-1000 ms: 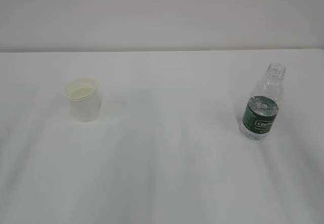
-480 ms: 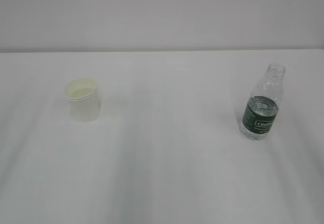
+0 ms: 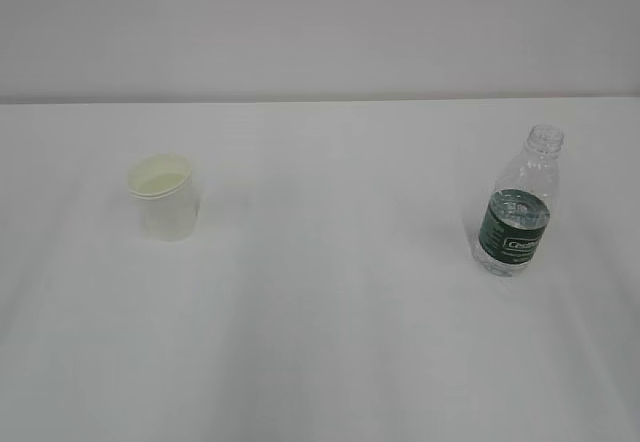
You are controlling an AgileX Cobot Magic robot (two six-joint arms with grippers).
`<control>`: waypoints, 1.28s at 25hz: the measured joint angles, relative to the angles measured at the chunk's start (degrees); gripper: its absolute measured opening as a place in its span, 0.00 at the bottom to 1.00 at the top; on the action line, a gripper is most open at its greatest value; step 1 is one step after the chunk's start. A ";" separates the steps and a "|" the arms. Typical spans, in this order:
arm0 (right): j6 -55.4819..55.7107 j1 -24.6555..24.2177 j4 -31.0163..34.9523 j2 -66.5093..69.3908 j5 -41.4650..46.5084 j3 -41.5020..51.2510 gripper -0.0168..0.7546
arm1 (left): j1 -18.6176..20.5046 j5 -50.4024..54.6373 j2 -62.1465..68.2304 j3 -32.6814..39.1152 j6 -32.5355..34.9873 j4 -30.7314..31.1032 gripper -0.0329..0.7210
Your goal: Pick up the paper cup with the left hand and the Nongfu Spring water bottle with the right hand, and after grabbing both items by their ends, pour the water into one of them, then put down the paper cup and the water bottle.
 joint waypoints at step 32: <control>-11.28 0.00 8.51 -12.22 29.66 -12.23 0.74 | 0.00 32.71 -14.81 -11.33 13.81 -8.89 0.69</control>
